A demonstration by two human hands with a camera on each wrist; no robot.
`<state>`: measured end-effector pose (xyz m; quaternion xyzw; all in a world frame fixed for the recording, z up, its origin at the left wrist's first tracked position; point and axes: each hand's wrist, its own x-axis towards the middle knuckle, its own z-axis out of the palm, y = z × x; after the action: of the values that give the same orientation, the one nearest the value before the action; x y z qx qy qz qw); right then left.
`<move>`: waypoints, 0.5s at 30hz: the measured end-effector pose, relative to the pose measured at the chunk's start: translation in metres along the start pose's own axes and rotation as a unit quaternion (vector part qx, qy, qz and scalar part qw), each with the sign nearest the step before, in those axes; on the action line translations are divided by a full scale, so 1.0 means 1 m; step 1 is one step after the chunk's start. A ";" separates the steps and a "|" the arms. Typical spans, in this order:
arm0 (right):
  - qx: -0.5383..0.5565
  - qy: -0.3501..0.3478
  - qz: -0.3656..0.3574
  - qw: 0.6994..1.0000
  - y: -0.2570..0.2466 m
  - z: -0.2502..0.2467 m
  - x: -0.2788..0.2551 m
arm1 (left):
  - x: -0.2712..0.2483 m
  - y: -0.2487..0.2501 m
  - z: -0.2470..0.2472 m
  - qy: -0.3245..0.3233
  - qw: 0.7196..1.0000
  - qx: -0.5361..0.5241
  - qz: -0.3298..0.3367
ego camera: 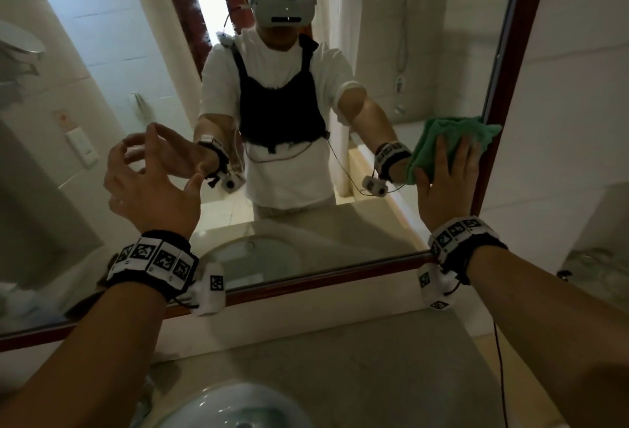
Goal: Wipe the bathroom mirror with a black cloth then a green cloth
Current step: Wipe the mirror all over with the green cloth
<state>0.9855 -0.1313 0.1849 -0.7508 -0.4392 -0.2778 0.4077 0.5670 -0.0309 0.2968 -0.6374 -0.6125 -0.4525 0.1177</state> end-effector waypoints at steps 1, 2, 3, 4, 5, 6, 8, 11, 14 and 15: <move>0.006 0.001 0.016 1.000 -0.001 0.001 -0.001 | 0.000 -0.001 0.001 0.000 1.000 -0.006 0.000; 0.013 0.000 0.029 0.999 -0.002 0.002 -0.002 | -0.001 -0.001 0.001 0.002 1.000 -0.011 -0.001; 0.019 -0.002 0.040 0.999 -0.005 0.003 -0.003 | -0.001 -0.002 0.002 0.004 1.000 -0.014 -0.001; 0.022 -0.004 0.047 0.999 -0.007 0.004 -0.003 | -0.002 -0.003 0.003 0.005 1.000 -0.016 -0.002; 0.022 -0.003 0.052 0.998 -0.011 0.004 -0.004 | -0.002 -0.004 0.004 0.006 1.000 -0.019 -0.003; 0.022 0.001 0.056 0.998 -0.014 0.005 -0.004 | -0.003 -0.004 0.004 0.007 1.000 -0.023 -0.005; 0.030 0.012 0.069 0.997 -0.023 0.008 -0.003 | -0.003 -0.006 0.006 0.008 0.999 -0.031 -0.004; 0.039 0.020 0.074 0.996 -0.041 0.013 -0.005 | -0.004 -0.008 0.007 0.006 0.999 -0.033 0.003; 0.029 0.028 0.031 0.999 -0.069 0.021 -0.015 | -0.005 -0.012 0.009 -0.003 0.999 -0.030 0.017; 0.024 0.032 0.013 0.999 -0.081 0.024 -0.020 | -0.005 -0.013 0.009 -0.006 0.999 -0.029 0.022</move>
<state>0.9063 -0.0964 0.1870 -0.7370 -0.4225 -0.2860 0.4434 0.5598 -0.0254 0.2826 -0.6567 -0.5857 -0.4634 0.1053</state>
